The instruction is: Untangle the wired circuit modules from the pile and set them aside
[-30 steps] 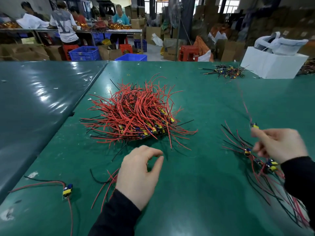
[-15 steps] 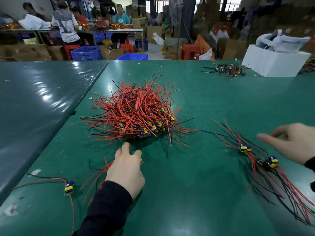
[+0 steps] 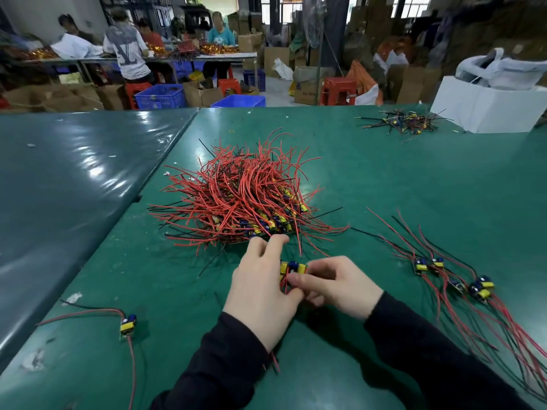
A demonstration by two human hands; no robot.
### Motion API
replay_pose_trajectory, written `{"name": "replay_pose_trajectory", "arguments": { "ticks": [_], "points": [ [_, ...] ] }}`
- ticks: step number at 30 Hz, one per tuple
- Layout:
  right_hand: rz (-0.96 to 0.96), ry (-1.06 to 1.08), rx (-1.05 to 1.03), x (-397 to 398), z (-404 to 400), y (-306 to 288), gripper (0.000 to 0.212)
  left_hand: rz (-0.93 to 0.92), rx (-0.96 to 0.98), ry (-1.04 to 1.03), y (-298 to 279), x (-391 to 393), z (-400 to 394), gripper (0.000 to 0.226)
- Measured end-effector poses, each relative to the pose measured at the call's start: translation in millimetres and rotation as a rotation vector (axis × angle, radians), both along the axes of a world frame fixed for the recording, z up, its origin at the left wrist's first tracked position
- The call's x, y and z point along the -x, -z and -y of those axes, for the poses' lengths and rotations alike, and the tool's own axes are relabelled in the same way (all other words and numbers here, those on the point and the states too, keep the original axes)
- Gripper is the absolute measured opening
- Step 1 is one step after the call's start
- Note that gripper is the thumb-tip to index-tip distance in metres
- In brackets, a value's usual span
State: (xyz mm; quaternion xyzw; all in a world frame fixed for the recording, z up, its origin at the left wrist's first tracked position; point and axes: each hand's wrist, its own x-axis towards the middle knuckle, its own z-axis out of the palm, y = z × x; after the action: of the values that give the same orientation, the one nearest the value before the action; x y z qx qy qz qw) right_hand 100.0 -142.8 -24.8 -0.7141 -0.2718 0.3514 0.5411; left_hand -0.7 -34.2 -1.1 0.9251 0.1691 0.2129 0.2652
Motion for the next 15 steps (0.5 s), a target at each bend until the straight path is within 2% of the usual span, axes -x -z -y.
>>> {"name": "replay_pose_trajectory", "arguments": {
  "ticks": [2,4,5,7,8,10,13,15],
  "points": [
    [-0.113,0.085,-0.101,-2.2,-5.1,6.3,0.015,-0.02,-0.003,0.025,0.7,-0.1,1.3,0.073],
    [-0.203,0.129,-0.162,-5.2,-3.8,9.5,0.013,-0.046,0.008,0.176,-6.6,6.1,4.1,0.078],
    [-0.21,0.123,-0.177,-6.5,-2.0,9.9,0.014,-0.036,0.062,0.307,-10.6,8.8,5.1,0.069],
    [-0.154,0.085,-0.157,-8.4,3.2,7.5,0.018,-0.063,0.33,0.472,-18.8,11.6,2.3,0.028],
    [-0.143,0.055,-0.153,-8.4,4.6,6.0,0.018,-0.069,0.427,0.46,-18.9,10.9,-5.0,0.015],
    [-0.207,0.004,-0.18,-7.3,6.1,5.4,0.018,0.03,0.431,0.379,-17.2,7.2,-27.1,0.019],
    [-0.241,-0.034,-0.224,-2.7,4.8,8.0,0.02,0.089,0.276,0.19,-5.8,7.4,-43.0,0.021],
    [-0.218,-0.08,-0.255,-0.1,5.4,8.7,0.023,0.077,0.213,0.121,6.4,3.5,-32.2,0.032]
  ]
}}
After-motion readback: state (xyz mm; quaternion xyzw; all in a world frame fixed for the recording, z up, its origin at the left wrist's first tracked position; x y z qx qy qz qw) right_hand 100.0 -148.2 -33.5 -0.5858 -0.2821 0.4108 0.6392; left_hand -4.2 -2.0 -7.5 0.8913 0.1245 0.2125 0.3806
